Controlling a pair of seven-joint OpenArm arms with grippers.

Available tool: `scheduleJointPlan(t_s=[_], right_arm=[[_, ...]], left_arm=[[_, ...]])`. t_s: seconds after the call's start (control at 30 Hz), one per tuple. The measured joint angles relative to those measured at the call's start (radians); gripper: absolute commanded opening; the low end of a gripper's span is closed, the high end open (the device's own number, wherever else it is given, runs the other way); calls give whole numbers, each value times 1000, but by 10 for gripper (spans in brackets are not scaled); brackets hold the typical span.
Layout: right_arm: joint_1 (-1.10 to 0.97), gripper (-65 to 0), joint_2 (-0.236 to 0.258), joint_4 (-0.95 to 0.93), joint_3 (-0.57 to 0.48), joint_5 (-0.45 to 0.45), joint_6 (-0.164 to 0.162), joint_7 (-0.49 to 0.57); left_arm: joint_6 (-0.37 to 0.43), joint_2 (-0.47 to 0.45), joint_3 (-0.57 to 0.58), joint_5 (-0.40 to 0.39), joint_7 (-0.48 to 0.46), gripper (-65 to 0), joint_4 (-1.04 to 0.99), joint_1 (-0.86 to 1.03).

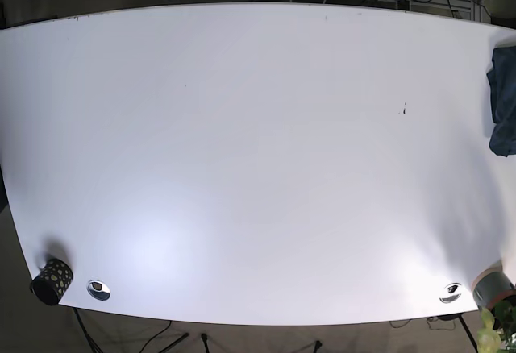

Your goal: Fold the T-shirt properly

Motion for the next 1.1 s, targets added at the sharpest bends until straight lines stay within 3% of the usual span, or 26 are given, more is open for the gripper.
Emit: scheduleJointPlan(t_s=[0.07,0.17,0.43,0.67,0.83,1.1], right_arm=[[0,-526,-8,0,0,0,6,1],[3,-526,-5,0,0,0,6,-3],[7,-526,-3,0,0,1,3,2],[-1,-526,-5,0,0,2,3,2],[-22,-526,4,5,0,86,3,6],[-196,-526,53,245,-1,104,-4,-10]], left_arm=[[-15,22,6,7,-24,-235,4,59],[-42,51,14,14,10,-235,2,126],[-11,-18,3,3,-10,-235,9,151],[-29,19,10,4,-18,-235,61,207],[-19,19,5,3,-39,-235,96,267],[-22,48,6,4,-95,-235,227,333]])
